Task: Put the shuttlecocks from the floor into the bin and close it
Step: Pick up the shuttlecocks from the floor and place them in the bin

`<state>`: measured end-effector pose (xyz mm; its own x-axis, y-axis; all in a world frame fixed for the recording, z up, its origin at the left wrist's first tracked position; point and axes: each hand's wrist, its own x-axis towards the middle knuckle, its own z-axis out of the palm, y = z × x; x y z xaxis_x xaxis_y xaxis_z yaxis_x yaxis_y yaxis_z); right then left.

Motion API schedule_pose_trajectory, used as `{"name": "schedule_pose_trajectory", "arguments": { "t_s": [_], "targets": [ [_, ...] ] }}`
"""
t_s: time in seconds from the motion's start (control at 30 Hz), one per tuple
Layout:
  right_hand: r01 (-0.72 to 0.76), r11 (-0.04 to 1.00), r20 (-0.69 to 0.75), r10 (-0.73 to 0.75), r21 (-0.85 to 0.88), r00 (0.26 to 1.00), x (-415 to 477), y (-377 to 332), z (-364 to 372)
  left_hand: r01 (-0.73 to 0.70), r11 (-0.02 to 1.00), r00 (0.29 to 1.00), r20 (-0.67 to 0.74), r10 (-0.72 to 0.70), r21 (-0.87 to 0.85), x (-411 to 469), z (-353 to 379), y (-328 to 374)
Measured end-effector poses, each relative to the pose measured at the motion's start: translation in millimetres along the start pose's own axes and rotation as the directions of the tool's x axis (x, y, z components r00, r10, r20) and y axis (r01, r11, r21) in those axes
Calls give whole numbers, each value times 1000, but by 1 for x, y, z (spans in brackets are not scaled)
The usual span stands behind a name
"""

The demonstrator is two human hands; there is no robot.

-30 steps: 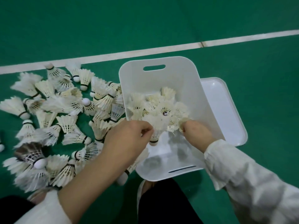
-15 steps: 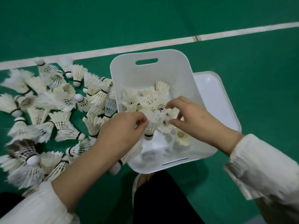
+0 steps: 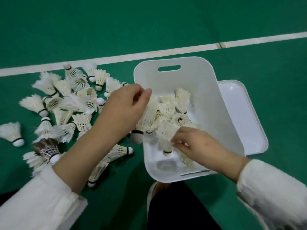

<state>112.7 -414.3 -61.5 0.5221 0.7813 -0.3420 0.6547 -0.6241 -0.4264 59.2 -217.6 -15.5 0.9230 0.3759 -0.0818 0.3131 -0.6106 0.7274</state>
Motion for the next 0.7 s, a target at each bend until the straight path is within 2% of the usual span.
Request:
{"name": "schedule_pose_trajectory", "arguments": {
  "t_s": [0.07, 0.23, 0.33, 0.43, 0.53, 0.6, 0.7],
  "targets": [
    [42, 998, 77, -38, -47, 996, 5, -13, 14, -40, 999, 999, 10, 39, 36, 1, -1, 0],
    [86, 945, 225, -13, -317, 974, 48, -21, 47, -114, 990, 993, -3, 115, 86, 0, -4, -4],
    [116, 916, 333, 20, -384, 943, 68, -20, 64, -144, 987, 989, -29, 146, 75, 0, -8, -5],
    [67, 948, 363, 53, -310, 930, 72, -13, 71, -187, 980, 982, 3, 187, 68, 2, -8, -6],
    [-37, 994, 341, 69, -99, 937, 57, -5, 57, -231, 968, 972, 66, 225, 101, 6, -2, -10],
    [-82, 997, 251, 80, -2, 965, 42, -3, 36, -253, 953, 966, 94, 240, 168, 8, 3, -11],
    [-156, 979, -2, 158, 132, 987, 20, 0, -3, -265, 931, 962, 140, 236, 250, 12, 11, -11]
  ]
}}
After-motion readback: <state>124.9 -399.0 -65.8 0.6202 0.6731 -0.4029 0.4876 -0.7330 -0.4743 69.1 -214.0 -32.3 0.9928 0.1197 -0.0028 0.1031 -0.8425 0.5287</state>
